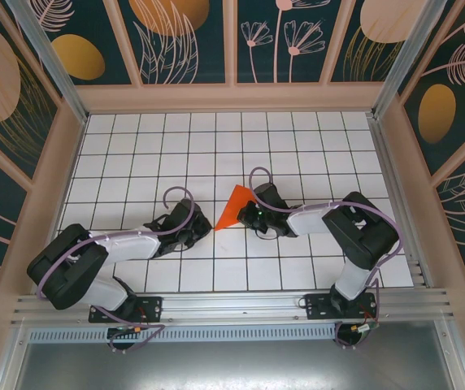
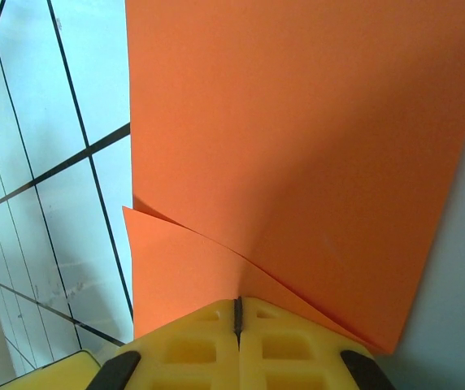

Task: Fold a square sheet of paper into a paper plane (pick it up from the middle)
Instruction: Third fold the triangle at the center of the table.

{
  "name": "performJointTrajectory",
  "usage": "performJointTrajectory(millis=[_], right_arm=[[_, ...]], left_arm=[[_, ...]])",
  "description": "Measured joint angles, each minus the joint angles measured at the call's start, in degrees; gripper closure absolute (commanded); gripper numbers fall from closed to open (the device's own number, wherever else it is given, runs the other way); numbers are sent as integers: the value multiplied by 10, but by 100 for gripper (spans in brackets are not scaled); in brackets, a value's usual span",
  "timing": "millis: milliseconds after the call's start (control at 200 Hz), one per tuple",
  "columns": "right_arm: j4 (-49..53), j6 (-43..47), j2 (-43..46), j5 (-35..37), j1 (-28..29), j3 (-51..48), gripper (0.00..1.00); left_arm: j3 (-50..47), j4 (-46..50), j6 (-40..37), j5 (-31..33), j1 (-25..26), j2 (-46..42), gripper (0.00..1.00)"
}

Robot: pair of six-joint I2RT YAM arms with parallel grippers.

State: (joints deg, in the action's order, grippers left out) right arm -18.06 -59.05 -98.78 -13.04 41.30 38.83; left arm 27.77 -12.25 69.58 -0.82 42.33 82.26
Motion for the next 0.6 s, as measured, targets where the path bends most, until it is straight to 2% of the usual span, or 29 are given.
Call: performJointTrajectory(millis=[310, 600], right_arm=[[1, 2, 1, 1, 0, 0, 100], [12, 7, 8, 6, -1, 0, 100]], left_arm=[[32, -71, -24, -67, 0, 72, 100], [37, -67, -25, -72, 0, 97, 100]])
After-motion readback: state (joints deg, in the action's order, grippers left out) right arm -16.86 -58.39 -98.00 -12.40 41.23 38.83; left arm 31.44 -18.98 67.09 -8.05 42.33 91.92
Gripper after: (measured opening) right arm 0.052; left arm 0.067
